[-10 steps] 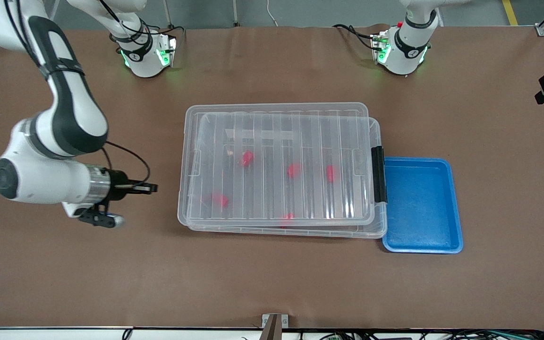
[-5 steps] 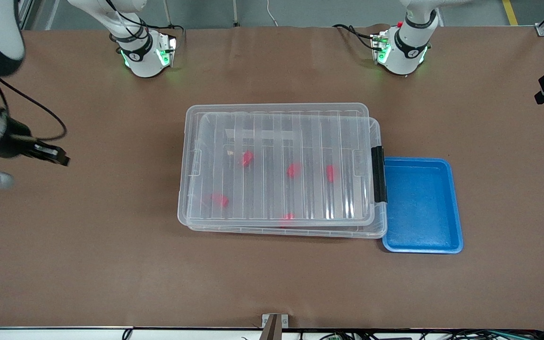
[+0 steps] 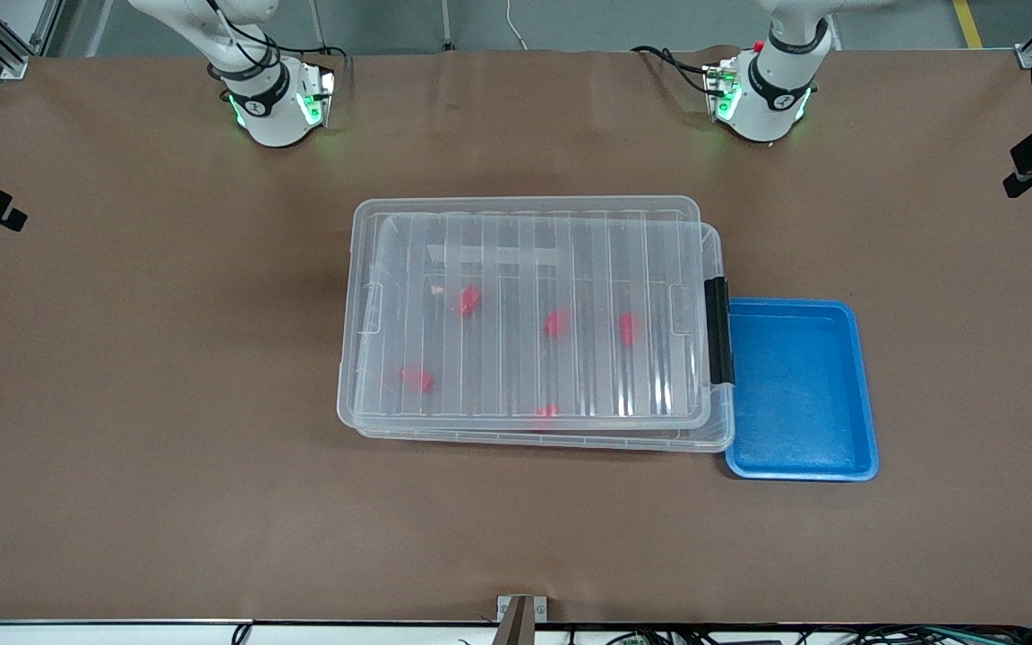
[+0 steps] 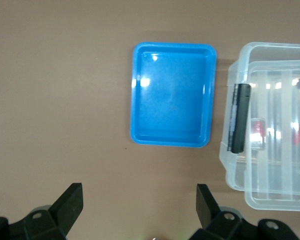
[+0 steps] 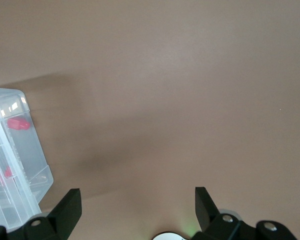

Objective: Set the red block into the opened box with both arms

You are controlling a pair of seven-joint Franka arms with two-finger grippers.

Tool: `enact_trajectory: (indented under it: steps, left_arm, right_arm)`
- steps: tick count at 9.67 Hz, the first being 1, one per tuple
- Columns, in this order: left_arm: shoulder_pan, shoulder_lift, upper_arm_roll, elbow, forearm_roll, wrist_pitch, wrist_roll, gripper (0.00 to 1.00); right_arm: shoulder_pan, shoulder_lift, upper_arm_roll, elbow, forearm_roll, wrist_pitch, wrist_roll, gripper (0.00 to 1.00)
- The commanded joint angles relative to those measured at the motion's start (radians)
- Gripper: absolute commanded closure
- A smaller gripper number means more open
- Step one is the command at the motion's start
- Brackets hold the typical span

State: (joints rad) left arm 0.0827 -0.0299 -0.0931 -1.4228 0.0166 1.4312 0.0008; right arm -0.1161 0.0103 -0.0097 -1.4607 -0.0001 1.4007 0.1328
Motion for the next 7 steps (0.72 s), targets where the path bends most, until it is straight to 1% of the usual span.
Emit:
enact_trajectory:
  steps: [1,2,3,7]
  left_arm:
    - [0.0,0.016,-0.026,-0.062,-0.026,0.052,-0.04,0.0]
    - [0.003,0.013,-0.054,-0.091,-0.023,0.098,-0.054,0.0]
    - [0.0,0.018,-0.059,-0.094,-0.017,0.103,-0.054,0.0]
    - [0.002,0.028,-0.082,-0.064,-0.009,0.095,-0.025,0.0]
  right_arm:
    - [0.004,-0.013,-0.004,-0.023,0.0,0.003,-0.009,0.0]
    - [0.022,-0.013,-0.034,-0.024,0.0,0.0,-0.01,0.0]
    - [0.059,-0.013,-0.076,-0.024,0.0,0.0,-0.01,0.0]
    - [0.055,-0.012,-0.079,-0.024,0.025,0.001,-0.013,0.0]
